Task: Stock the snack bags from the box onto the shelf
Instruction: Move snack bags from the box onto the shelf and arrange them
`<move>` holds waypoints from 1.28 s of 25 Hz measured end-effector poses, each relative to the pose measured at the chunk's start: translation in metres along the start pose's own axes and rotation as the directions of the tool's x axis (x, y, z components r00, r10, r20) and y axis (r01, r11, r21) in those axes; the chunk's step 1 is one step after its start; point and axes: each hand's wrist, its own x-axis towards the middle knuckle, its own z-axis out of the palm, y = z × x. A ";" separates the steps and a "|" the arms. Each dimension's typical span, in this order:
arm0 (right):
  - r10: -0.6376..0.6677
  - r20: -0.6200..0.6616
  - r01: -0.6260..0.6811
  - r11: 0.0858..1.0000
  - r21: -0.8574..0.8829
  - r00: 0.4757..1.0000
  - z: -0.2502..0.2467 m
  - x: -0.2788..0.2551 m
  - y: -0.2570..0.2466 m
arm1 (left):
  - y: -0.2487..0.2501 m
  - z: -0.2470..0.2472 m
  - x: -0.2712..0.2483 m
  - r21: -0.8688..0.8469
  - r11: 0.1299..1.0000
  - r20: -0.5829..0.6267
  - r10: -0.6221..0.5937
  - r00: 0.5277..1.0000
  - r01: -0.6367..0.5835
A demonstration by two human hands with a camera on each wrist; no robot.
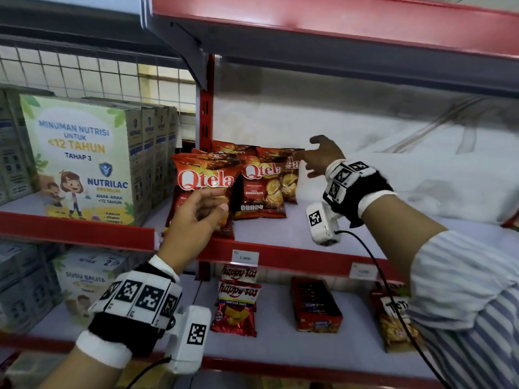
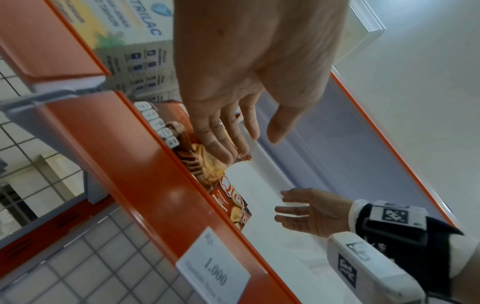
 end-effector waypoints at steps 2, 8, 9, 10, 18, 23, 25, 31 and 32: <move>-0.009 0.001 0.009 0.997 0.077 1.000 -0.007 -0.023 0.002 | 0.000 0.009 0.000 -0.006 1.000 0.017 0.000 1.000 0.000; -0.134 -0.088 0.146 0.980 0.139 0.987 -0.025 -0.100 0.036 | 0.003 0.048 -0.023 -0.007 0.999 0.024 -0.037 0.999 0.038; -0.150 -0.104 0.164 0.977 0.140 0.983 -0.029 -0.112 0.045 | 0.004 0.057 -0.030 0.001 0.999 0.019 -0.046 0.999 0.046; -0.162 -0.115 0.177 0.974 0.141 0.980 -0.035 -0.125 0.057 | 0.003 0.067 -0.038 0.019 0.998 0.012 -0.052 0.999 0.052; -0.173 0.030 0.163 0.962 0.221 0.984 -0.069 -0.222 0.209 | -0.048 0.161 -0.147 0.073 0.977 -0.050 -0.198 0.979 0.201; -0.040 0.176 0.008 0.983 0.181 0.983 -0.058 -0.266 0.305 | -0.105 0.210 -0.230 0.093 0.927 -0.064 -0.357 0.932 0.362; -0.002 0.220 -0.032 0.988 0.148 0.976 -0.047 -0.282 0.336 | -0.129 0.219 -0.252 0.107 0.891 -0.076 -0.434 0.897 0.441; 0.162 0.297 -0.199 0.975 0.099 0.941 -0.002 -0.318 0.429 | -0.209 0.229 -0.301 0.126 0.785 -0.118 -0.595 0.795 0.606; 0.190 0.299 -0.225 0.971 0.084 0.935 0.008 -0.324 0.448 | -0.226 0.228 -0.310 0.130 0.770 -0.115 -0.613 0.781 0.624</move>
